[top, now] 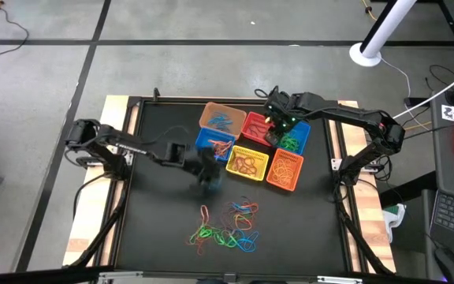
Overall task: Sort rubber bands into baskets
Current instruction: Put the blue rubber band into the transparent orange basket
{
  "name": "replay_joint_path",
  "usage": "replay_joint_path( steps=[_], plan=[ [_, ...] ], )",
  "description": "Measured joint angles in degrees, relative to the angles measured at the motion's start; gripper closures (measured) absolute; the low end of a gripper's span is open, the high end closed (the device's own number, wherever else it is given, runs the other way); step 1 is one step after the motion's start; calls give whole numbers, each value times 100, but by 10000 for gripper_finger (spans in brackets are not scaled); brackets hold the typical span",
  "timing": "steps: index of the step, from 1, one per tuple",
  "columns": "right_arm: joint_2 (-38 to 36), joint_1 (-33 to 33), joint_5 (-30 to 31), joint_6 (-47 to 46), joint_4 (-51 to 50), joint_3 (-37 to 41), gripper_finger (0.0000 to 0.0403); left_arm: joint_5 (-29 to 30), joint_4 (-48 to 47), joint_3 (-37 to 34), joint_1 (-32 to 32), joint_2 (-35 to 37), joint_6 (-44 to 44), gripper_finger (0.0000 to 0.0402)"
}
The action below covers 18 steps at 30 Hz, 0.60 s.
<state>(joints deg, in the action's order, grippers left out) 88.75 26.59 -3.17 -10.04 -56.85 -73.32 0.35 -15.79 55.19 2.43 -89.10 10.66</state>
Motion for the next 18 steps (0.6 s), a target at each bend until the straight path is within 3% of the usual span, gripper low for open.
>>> replay_joint_path(
  steps=[9, 18],
  plan=[
    [0, -109, -649, 13, 42, 0, 265, 61, 1282, 5, -1412, 4, 448, 397],
    [0, -1086, -653, 29, 175, 0, 265, 60, 2081, 6, -2618, 4, 440, 394]
  ],
)
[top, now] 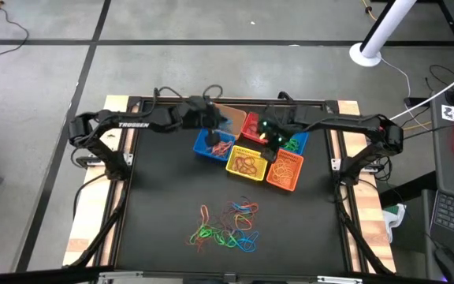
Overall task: Sort rubber bands into baskets
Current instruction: Put the blue rubber band into the transparent orange basket
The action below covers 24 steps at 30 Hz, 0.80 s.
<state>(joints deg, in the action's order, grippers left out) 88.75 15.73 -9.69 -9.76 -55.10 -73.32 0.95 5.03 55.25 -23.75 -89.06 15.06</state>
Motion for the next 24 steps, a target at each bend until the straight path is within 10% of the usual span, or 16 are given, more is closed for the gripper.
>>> replay_joint_path(
  steps=[12, 24],
  plan=[
    [17, -1856, 4, 4, 628, 0, 265, 0, 41, 1, -798, 0, -7, 385],
    [562, -3532, 121, -427, 1642, 2, 265, 155, -2, 0, -855, -2, -325, 281]
  ],
)
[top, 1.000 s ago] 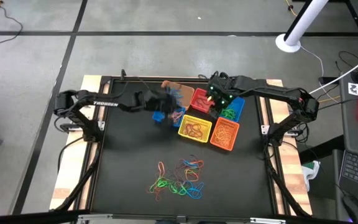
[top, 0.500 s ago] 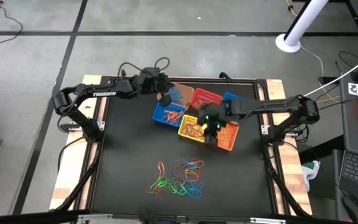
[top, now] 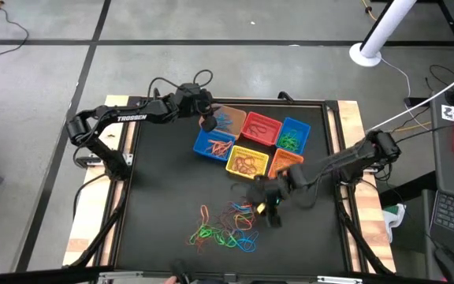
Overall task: Sort rubber bands into baskets
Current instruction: Put the blue rubber band into the transparent orange basket
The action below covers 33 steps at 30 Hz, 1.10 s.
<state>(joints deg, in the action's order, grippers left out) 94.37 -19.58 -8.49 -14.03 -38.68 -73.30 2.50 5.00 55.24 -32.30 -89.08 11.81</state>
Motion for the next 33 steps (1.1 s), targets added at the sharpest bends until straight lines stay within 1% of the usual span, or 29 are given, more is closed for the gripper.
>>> replay_joint_path(
  steps=[5, 13, 19, 25, 33],
  plan=[
    [435, -513, 93, -264, 447, -4, 265, 2, 19, -29, 16, 0, -133, 262],
    [1079, -968, 142, -393, 615, -2, 265, 13, -355, -46, 16, 0, -256, 260],
    [1471, -1042, 140, -384, 781, 0, 265, 15, -514, -46, 16, 0, -288, 260],
    [1468, -1041, 373, -353, 993, -2, 265, 13, -581, -46, 16, 0, -288, 260],
    [1616, -1041, 347, -375, 1094, 0, 265, 13, -615, -46, 18, 0, -288, 260]
  ],
)
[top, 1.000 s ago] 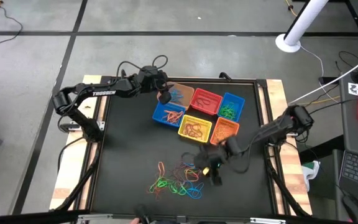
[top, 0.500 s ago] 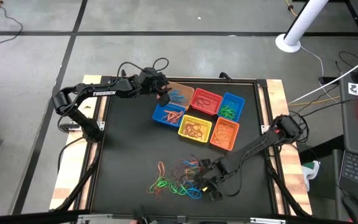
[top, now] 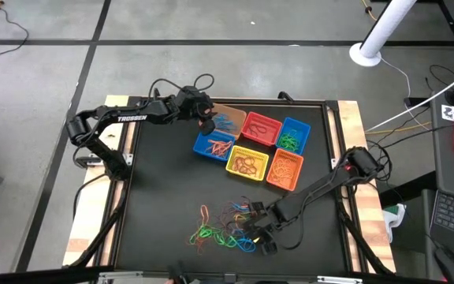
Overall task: Sort rubber bands into baskets
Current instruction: Put the blue rubber band into the transparent orange basket
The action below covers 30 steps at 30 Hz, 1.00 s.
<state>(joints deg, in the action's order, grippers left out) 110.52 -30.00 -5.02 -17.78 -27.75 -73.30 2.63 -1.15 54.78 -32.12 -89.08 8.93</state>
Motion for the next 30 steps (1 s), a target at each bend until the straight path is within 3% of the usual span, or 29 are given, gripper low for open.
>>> replay_joint_path(
  steps=[30],
  plan=[
    [413, 0, -9, -181, 824, -2, 265, -2, 11, 0, 15, 0, 39, 260]
  ],
)
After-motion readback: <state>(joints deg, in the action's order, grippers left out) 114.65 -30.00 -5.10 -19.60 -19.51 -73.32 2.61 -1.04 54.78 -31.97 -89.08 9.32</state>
